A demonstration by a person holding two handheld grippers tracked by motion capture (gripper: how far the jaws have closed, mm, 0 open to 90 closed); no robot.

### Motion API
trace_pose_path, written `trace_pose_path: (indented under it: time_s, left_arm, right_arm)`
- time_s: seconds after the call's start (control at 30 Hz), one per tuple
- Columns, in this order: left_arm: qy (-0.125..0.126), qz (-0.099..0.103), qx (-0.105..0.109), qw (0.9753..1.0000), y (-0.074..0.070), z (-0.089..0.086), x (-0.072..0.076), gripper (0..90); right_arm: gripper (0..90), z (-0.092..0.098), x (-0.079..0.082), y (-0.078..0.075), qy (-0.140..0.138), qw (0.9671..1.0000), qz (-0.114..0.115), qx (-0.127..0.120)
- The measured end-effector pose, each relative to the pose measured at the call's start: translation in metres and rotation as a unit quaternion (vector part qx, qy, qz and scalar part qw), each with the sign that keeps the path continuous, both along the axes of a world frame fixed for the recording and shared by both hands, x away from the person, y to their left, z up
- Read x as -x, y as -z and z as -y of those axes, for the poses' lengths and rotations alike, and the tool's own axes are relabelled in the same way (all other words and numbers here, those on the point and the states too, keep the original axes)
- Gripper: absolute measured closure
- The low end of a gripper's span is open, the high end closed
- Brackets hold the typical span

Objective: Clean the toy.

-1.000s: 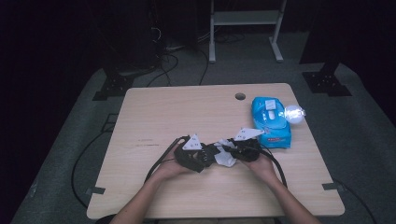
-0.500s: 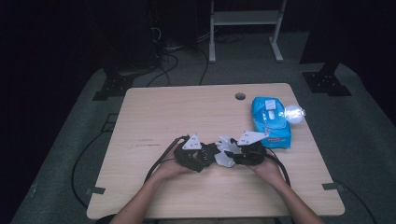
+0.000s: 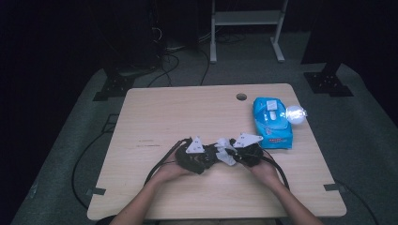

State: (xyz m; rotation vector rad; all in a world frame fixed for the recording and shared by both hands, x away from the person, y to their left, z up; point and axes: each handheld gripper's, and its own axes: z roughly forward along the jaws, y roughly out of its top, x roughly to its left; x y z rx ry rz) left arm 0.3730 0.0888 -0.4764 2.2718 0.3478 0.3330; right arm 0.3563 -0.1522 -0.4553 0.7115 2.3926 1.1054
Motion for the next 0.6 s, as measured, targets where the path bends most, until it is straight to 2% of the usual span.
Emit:
trace_pose_path:
  time_s: [0.07, 0.2, 0.23, 0.3, 0.37, 0.43, 0.53, 0.6]
  left_arm:
    - [0.001, -0.006, 0.006, 1.0000, 0.000, 0.000, 0.000, 23.8]
    - [0.006, 0.002, 0.000, 1.0000, 0.000, 0.001, 0.001, 23.9]
    - [0.007, -0.003, 0.005, 1.0000, 0.000, 0.001, 0.001, 23.9]
    - [0.009, -0.001, 0.004, 0.9999, 0.000, 0.002, 0.002, 23.9]
    - [0.010, 0.002, 0.002, 0.9999, 0.000, 0.002, 0.002, 24.0]
    - [0.010, -0.006, 0.006, 0.9999, -0.001, 0.000, 0.001, 24.0]
    - [0.010, -0.007, 0.009, 0.9999, 0.000, -0.001, 0.000, 23.9]
    - [0.011, -0.010, 0.010, 0.9998, -0.001, -0.002, 0.000, 23.9]
  right_arm:
    - [80.1, -0.006, 0.001, -0.001, -0.013, 0.9999, -0.006, -0.006]
    - [81.1, -0.026, 0.005, -0.004, -0.047, 0.9981, -0.022, -0.033]
    - [81.3, -0.038, 0.006, -0.005, -0.076, 0.9938, -0.047, -0.066]
    - [81.2, -0.044, 0.007, -0.005, -0.085, 0.9930, -0.048, -0.066]
    - [81.1, -0.054, 0.010, -0.006, -0.094, 0.9938, -0.034, -0.049]
    - [81.1, -0.052, 0.009, -0.007, -0.090, 0.9942, -0.034, -0.049]
    - [81.1, -0.039, 0.006, -0.007, -0.067, 0.9967, -0.026, -0.039]
    - [81.2, -0.024, 0.002, -0.006, -0.034, 0.9990, -0.015, -0.025]
